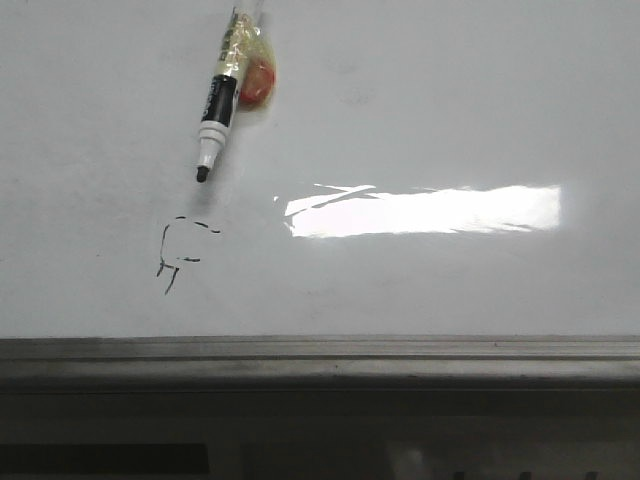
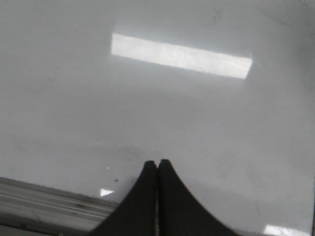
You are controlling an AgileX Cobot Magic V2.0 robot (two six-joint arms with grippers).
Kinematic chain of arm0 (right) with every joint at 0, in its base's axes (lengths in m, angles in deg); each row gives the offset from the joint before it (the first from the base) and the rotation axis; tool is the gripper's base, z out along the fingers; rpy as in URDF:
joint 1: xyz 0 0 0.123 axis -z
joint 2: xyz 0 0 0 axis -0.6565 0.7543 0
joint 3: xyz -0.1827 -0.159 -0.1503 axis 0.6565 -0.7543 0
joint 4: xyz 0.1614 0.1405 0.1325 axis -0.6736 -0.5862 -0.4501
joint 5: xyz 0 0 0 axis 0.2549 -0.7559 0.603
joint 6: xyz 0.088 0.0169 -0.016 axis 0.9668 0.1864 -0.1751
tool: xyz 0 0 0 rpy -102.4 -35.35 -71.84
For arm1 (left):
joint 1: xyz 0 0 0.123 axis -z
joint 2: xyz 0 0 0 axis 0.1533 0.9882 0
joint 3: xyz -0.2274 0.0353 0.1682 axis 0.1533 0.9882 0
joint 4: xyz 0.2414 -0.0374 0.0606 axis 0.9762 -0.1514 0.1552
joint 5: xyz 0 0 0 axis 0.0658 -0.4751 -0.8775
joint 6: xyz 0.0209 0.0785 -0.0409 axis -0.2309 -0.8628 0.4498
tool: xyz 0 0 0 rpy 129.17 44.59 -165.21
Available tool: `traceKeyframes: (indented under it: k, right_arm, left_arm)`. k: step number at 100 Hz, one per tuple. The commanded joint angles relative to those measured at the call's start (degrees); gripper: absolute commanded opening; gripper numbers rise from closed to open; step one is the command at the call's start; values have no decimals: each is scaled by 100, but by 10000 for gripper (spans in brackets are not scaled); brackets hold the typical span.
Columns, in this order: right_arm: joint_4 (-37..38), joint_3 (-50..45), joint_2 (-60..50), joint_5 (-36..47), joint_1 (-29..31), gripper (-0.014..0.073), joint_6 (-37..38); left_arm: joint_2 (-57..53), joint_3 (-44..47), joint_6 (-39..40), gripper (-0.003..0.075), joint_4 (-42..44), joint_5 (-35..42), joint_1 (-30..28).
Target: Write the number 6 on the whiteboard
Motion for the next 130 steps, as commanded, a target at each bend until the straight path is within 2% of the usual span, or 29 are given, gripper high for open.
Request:
traceKeyframes:
  k: [1, 105, 118, 130]
  right_arm:
    - [-3, -73, -90, 120, 25, -64, 11]
    - [5, -73, -90, 157, 25, -64, 11]
    - [455, -73, -90, 738, 25, -64, 11]
    - [540, -73, -90, 2242, 25, -64, 11]
  left_arm:
    - [-138, 125, 60, -20, -45, 390, -11]
    - [-138, 125, 60, -20, 3, 400, -11]
    - [-138, 125, 60, -20, 2, 400, -11]
    - [-138, 125, 60, -20, -231, 453, -11]
